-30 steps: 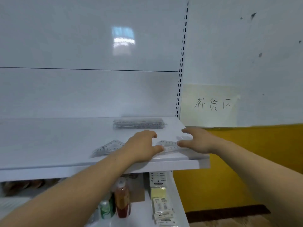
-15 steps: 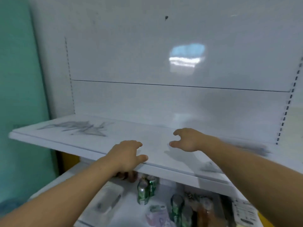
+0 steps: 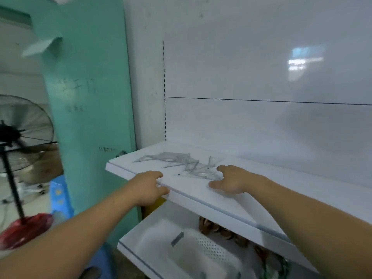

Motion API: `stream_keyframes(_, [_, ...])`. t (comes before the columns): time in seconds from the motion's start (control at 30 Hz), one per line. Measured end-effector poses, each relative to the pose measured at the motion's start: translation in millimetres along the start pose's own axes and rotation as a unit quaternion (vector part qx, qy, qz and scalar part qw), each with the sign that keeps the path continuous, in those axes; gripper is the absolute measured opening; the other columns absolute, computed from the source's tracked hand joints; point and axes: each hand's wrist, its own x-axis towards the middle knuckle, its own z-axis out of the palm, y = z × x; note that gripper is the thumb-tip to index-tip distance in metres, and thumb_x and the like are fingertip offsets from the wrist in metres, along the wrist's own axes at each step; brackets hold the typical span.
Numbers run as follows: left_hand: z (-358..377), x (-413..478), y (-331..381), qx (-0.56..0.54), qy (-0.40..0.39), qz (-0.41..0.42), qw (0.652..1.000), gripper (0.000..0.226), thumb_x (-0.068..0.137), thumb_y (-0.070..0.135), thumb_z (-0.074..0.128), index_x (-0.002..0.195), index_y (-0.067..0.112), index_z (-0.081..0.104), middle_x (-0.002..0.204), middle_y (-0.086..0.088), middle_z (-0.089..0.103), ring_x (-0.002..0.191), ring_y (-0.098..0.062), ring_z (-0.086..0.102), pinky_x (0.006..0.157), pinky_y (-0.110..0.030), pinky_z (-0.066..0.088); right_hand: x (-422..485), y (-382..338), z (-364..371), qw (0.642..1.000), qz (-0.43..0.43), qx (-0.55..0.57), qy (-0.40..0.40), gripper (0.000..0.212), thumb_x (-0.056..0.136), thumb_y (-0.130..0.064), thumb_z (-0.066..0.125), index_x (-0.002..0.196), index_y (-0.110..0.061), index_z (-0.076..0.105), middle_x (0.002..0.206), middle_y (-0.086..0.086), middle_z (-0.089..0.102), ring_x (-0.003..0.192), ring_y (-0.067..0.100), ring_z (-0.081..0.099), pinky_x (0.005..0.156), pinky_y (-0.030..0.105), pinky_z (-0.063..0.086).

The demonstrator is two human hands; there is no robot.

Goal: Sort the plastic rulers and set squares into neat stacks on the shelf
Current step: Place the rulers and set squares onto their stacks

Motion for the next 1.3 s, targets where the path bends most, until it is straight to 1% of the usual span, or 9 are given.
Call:
stream_keyframes(0.3, [-4,116,-67,0.032,0.013,-0.08,0.996,0.069,0.088,0.054,0.049,0.146,0.022,0.03,0.151,-0.006,0.032,0.134,-0.027,0.035,0.108,-0.037,0.032,134,-23,-1,0.999,-0.044,-0.009,0.012,0.079,0.067,-0.079,0.047,0.124,-0.025,0.048,0.131,0.004,0.05,0.125,0.025,0.044,0.092,0.034,0.038])
stream_keyframes(0.5, [2,187,-87,0.05,-0.031,-0.09,0.994,0.082,0.081,0.073,0.039,0.148,0.031,0.019,0.156,-0.004,0.023,0.141,-0.027,0.024,0.113,-0.047,0.023,202,-43,-4,0.997,-0.079,-0.002,-0.009,0.089,0.077,-0.073,0.052,0.149,-0.028,0.024,0.154,0.004,0.023,0.141,0.025,0.023,0.113,0.038,0.025])
stream_keyframes(0.67, [-4,214,-85,0.017,-0.03,-0.002,0.999,0.056,0.085,0.051,0.057,0.135,0.028,0.044,0.134,-0.001,0.051,0.115,-0.021,0.05,0.099,-0.035,0.041,233,-61,-6,0.994,-0.074,0.074,0.008,0.091,0.077,-0.059,0.066,0.149,-0.019,0.026,0.151,0.006,0.032,0.136,0.022,0.034,0.107,0.03,0.029])
stream_keyframes(0.8, [-7,225,-96,-0.017,-0.03,0.048,0.998,0.056,0.082,0.045,0.066,0.131,0.024,0.049,0.113,-0.001,0.057,0.093,-0.015,0.052,0.081,-0.026,0.042,241,-70,-5,0.988,-0.027,0.147,0.024,0.089,0.077,-0.047,0.072,0.149,-0.018,0.027,0.143,0.006,0.043,0.127,0.023,0.044,0.101,0.028,0.035])
stream_keyframes(0.97, [-17,234,-112,-0.026,-0.059,0.098,0.993,0.053,0.085,0.034,0.065,0.133,0.017,0.05,0.116,-0.002,0.062,0.096,-0.018,0.058,0.072,-0.021,0.039,235,-74,-2,0.96,0.042,0.265,0.078,0.063,0.083,-0.024,0.07,0.139,-0.022,0.04,0.097,-0.002,0.06,0.078,0.012,0.059,0.065,0.021,0.044])
stream_keyframes(1.1, [-27,241,-122,-0.015,-0.065,0.135,0.989,0.041,0.088,0.025,0.059,0.128,0.018,0.056,0.116,0.001,0.062,0.078,-0.011,0.054,0.061,-0.018,0.039,226,-81,1,0.908,0.1,0.375,0.159,0.017,0.086,-0.013,0.064,0.102,-0.018,0.061,0.083,0.005,0.061,0.068,0.017,0.056,0.064,0.025,0.045])
stream_keyframes(1.13, [-26,241,-123,-0.015,-0.062,0.149,0.987,0.041,0.089,0.027,0.058,0.129,0.019,0.055,0.119,0.001,0.06,0.081,-0.011,0.054,0.065,-0.019,0.04,222,-83,1,0.897,0.11,0.389,0.177,0.003,0.086,-0.013,0.063,0.088,-0.016,0.062,0.08,0.007,0.061,0.07,0.019,0.055,0.065,0.028,0.044])
stream_keyframes(1.2, [-22,239,-118,-0.019,-0.052,0.195,0.979,0.05,0.089,0.041,0.056,0.134,0.022,0.047,0.132,-0.001,0.051,0.101,-0.015,0.053,0.083,-0.023,0.04,216,-87,2,0.886,0.132,0.402,0.191,0.012,0.087,-0.015,0.06,0.075,-0.014,0.059,0.079,0.007,0.06,0.073,0.021,0.055,0.066,0.029,0.044])
stream_keyframes(1.3, [-10,236,-98,-0.041,-0.078,0.242,0.966,0.069,0.086,0.058,0.052,0.144,0.025,0.032,0.148,-0.001,0.034,0.132,-0.022,0.037,0.106,-0.034,0.033,200,-95,2,0.844,0.156,0.466,0.217,0.008,0.089,-0.011,0.054,0.086,-0.007,0.06,0.087,0.011,0.067,0.075,0.02,0.063,0.072,0.03,0.054])
